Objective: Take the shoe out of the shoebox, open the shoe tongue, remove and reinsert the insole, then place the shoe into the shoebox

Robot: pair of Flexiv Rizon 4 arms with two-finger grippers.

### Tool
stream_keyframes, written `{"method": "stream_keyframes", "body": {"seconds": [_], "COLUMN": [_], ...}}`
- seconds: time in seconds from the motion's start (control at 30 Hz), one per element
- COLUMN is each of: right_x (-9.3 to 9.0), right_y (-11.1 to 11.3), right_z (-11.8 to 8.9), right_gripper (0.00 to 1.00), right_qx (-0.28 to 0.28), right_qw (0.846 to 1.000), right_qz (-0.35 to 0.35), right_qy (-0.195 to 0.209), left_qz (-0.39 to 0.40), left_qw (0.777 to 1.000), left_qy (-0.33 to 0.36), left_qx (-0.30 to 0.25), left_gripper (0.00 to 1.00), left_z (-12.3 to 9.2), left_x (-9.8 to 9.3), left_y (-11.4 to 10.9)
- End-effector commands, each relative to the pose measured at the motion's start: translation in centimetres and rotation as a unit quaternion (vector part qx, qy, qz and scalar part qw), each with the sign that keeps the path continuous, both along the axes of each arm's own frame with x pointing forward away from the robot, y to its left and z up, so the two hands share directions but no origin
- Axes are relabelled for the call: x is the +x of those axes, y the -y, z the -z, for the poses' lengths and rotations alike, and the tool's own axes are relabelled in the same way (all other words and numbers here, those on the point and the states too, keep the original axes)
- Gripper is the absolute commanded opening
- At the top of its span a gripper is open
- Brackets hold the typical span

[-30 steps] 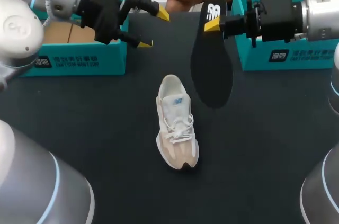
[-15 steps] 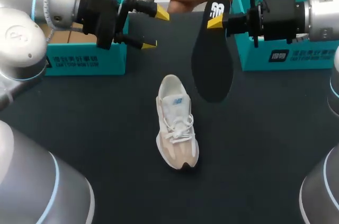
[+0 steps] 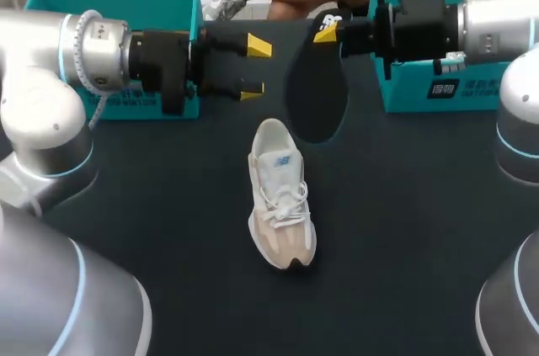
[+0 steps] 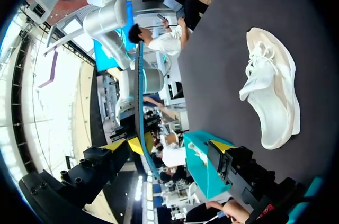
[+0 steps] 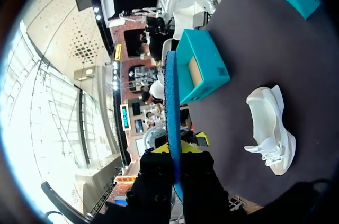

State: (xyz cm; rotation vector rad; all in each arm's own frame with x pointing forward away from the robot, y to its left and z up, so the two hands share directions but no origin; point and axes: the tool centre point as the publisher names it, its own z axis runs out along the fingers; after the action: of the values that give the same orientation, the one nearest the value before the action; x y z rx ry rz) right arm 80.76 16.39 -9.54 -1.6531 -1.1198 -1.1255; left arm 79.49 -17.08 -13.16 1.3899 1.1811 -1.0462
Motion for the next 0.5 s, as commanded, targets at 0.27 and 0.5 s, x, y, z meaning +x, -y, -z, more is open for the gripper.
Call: {"method": "stream_keyframes", "body": {"seconds": [0.27,0.5], "right_x": [2.4,2.6], "right_y": [-4.3,-5.8], "right_z": [2.4,3.4], "right_gripper": [0.00,0.00], "right_qx": [0.059,0.077], "right_qw": [0.998,0.996], "right_qz": [-0.028,-0.034], "right_qy": [-0.008,-0.013], "left_qz": [0.001,0.012], "left_qw": [0.999,0.997], "left_qy": [0.012,0.001], "left_qx": [-0.053,-0.078], "left_gripper": [1.00,0.93], "left_z": [-0.7,-0.6], "left_x": [-1.1,-1.3], "left_y": [0.7,1.4]}}
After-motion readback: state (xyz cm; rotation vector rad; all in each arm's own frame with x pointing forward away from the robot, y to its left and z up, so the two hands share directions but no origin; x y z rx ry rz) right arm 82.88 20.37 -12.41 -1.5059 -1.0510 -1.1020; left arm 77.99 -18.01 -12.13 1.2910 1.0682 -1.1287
